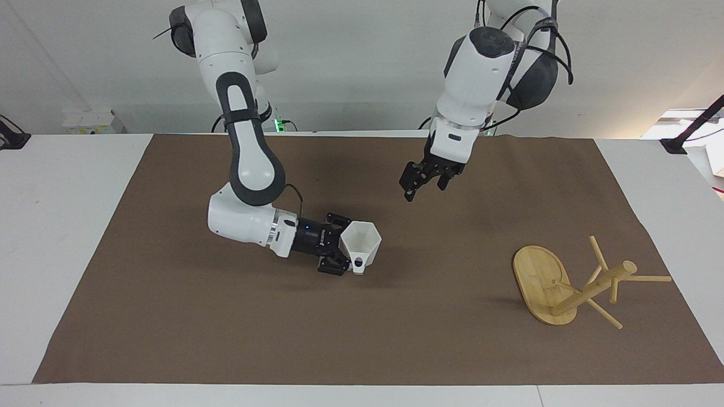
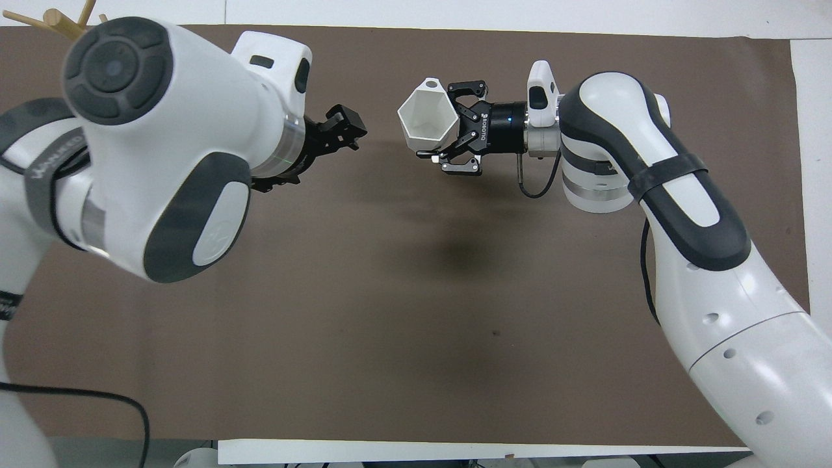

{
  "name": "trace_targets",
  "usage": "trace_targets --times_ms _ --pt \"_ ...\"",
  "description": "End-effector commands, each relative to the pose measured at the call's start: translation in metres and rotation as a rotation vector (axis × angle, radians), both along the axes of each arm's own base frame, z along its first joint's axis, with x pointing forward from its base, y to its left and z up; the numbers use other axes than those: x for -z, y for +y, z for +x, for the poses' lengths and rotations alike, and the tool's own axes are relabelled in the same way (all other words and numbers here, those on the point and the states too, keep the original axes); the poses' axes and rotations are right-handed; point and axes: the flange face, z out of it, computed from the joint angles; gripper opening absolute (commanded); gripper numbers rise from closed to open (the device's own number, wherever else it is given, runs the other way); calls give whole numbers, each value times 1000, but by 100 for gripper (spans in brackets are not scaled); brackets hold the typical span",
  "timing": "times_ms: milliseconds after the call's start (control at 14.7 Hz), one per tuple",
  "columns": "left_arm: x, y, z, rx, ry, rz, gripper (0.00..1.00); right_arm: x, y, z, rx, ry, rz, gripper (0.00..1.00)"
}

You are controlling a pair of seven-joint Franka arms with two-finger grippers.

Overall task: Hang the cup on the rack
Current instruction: 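Grasp the cup with the left gripper while the right gripper holds it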

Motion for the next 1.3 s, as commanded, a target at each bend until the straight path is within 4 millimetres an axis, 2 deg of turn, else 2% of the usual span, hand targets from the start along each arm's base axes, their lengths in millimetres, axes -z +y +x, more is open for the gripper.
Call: trace_targets --times_ms 0,136,614,750,818,886,955,1227 --pt "4 -25 20 -31 -14 -9 100 -8 15 -6 12 -3 13 33" --pt "10 -28 23 -33 -11 -6 100 -8 22 -9 6 -17 13 33" --pt "26 -32 29 -26 -38 2 99 -8 22 -8 4 -25 10 33" --pt "41 -36 33 -26 -30 9 99 -8 22 -8 6 -25 11 33" --pt "46 -37 34 -25 -24 14 90 -8 22 -8 5 -26 10 33" --pt "52 -38 33 -15 -10 27 31 -8 22 -8 3 -27 10 33" --pt "55 -40 33 20 -21 26 0 -8 22 -8 5 -25 12 34" --pt "55 -42 34 69 -43 10 0 -8 21 -8 10 -26 6 34"
